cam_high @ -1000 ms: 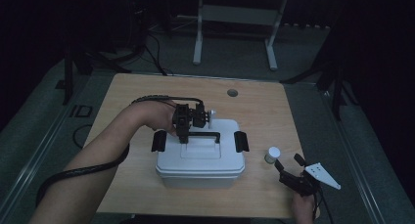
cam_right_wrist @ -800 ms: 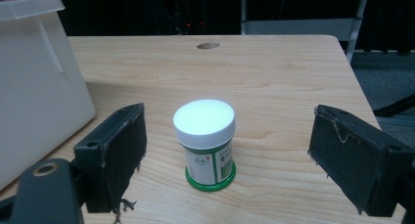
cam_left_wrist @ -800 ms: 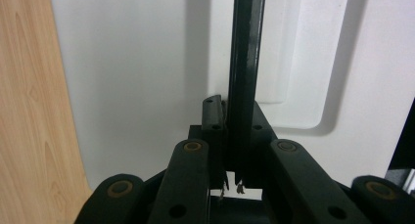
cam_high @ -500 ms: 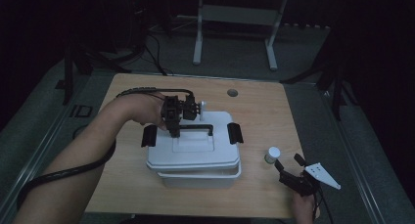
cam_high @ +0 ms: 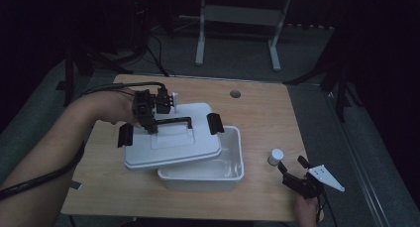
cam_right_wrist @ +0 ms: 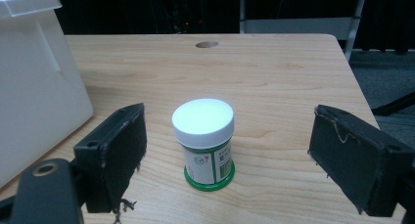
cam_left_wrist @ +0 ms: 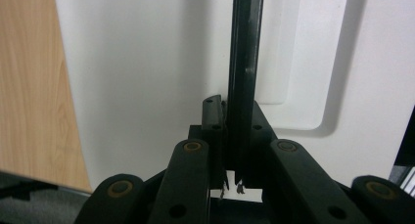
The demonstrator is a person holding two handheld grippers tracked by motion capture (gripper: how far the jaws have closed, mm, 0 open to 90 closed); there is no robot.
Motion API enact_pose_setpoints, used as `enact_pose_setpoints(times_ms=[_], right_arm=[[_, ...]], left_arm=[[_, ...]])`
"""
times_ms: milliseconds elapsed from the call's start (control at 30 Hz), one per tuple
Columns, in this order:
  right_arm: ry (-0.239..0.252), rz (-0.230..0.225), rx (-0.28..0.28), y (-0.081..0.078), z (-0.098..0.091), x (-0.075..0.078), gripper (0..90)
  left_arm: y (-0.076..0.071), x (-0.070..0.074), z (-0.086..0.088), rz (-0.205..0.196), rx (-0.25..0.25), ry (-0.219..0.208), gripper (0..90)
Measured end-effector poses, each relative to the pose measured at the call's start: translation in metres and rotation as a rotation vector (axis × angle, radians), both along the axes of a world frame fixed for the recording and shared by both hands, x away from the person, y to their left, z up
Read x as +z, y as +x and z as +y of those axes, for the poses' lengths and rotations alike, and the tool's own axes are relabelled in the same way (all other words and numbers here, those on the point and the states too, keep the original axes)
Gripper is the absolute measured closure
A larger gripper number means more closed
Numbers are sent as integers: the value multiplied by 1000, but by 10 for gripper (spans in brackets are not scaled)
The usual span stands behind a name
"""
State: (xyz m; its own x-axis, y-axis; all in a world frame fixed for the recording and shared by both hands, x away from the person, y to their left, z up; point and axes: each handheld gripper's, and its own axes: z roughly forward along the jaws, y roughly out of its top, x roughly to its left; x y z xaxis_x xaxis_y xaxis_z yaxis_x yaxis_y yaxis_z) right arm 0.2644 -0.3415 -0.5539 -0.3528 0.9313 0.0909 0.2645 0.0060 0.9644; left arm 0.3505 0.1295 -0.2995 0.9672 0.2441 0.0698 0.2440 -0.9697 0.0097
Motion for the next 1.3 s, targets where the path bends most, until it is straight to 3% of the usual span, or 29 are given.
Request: enact_pose_setpoints(times_ms=[167, 433, 667, 967, 1300], right_arm=[[-1, 0, -1, 0, 0, 0, 136], [-5, -1, -4, 0, 0, 0, 136], [-10, 1, -4, 0, 1, 0, 137], [-12, 1, -5, 0, 1, 0, 137], [-13, 4, -3, 0, 2, 0, 137]], left_arm=[[-4, -2, 23, 5, 40, -32, 834], [-11, -5, 56, 3, 113, -10, 835], [-16, -4, 96, 3, 204, -22, 835], [-23, -23, 130, 39, 280, -28, 834], [-33, -36, 164, 38, 341, -40, 834]])
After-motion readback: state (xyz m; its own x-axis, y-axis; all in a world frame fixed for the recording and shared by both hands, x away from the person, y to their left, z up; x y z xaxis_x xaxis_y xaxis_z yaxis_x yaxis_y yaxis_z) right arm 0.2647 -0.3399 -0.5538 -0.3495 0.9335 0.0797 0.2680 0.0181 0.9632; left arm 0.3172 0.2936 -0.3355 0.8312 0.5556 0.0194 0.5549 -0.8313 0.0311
